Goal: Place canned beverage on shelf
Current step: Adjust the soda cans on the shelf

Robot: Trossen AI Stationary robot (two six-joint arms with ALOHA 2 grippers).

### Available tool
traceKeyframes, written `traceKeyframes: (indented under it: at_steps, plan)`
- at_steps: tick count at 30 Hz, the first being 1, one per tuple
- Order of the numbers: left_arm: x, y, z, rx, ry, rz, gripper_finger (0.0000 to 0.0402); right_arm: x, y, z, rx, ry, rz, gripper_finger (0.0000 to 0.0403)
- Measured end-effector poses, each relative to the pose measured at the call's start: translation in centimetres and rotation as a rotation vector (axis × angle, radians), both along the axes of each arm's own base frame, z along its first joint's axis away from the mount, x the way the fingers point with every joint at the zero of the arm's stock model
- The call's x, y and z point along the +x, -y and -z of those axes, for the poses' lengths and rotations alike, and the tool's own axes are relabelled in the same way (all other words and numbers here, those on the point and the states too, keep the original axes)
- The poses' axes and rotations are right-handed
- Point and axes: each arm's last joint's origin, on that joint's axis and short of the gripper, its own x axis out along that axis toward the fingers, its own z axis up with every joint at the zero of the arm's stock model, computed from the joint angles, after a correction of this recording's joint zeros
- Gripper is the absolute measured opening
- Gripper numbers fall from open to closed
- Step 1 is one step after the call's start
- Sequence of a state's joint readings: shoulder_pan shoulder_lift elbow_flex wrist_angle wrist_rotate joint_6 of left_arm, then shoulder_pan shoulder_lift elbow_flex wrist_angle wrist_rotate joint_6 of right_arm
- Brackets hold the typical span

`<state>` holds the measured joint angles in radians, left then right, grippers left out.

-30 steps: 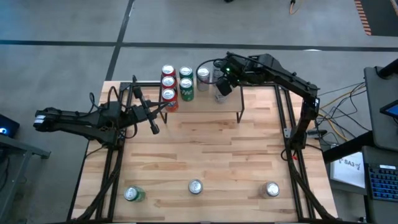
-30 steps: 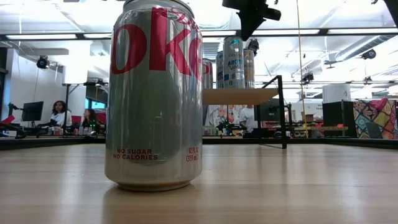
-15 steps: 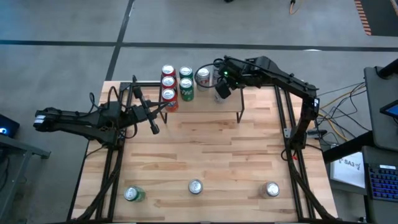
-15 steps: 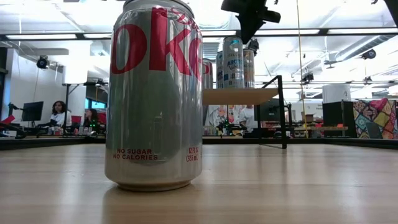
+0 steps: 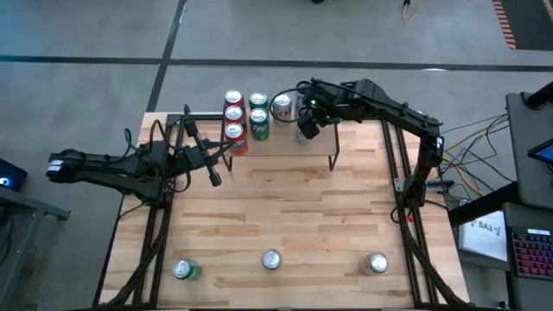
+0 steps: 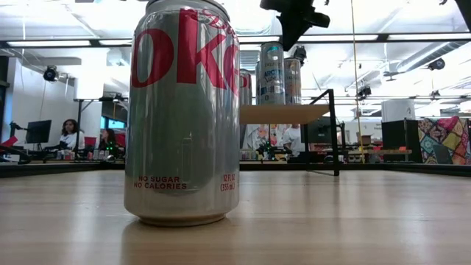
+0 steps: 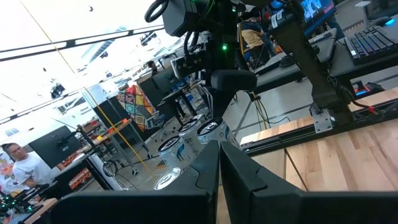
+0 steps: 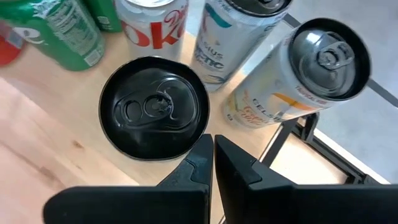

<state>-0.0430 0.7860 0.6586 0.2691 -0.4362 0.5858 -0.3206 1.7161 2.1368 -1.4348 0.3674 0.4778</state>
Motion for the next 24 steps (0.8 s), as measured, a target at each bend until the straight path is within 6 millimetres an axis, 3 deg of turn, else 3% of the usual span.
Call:
traceKeyframes:
  at_steps: [9, 14, 18, 24]
  plan:
    - [0.0, 0.0, 0.0, 0.0, 0.0, 0.0, 0.0, 0.0, -0.1, -0.1, -0.004, 0.006, -0.003, 0.0009]
    - [0.0, 0.0, 0.0, 0.002, 0.0, 0.0, 0.0, 0.1, 0.1, -1.4, -0.087, 0.059, -0.008, 0.0009]
    - [0.0, 0.0, -0.1, 0.004, 0.004, -0.001, 0.0, 1.1, 0.5, -2.2, -0.147, 0.17, -0.062, 0.0009]
    - [0.0, 0.0, -0.1, 0.003, 0.007, 0.0, 0.0, 2.8, 0.9, -1.2, -0.14, 0.165, -0.129, 0.0009]
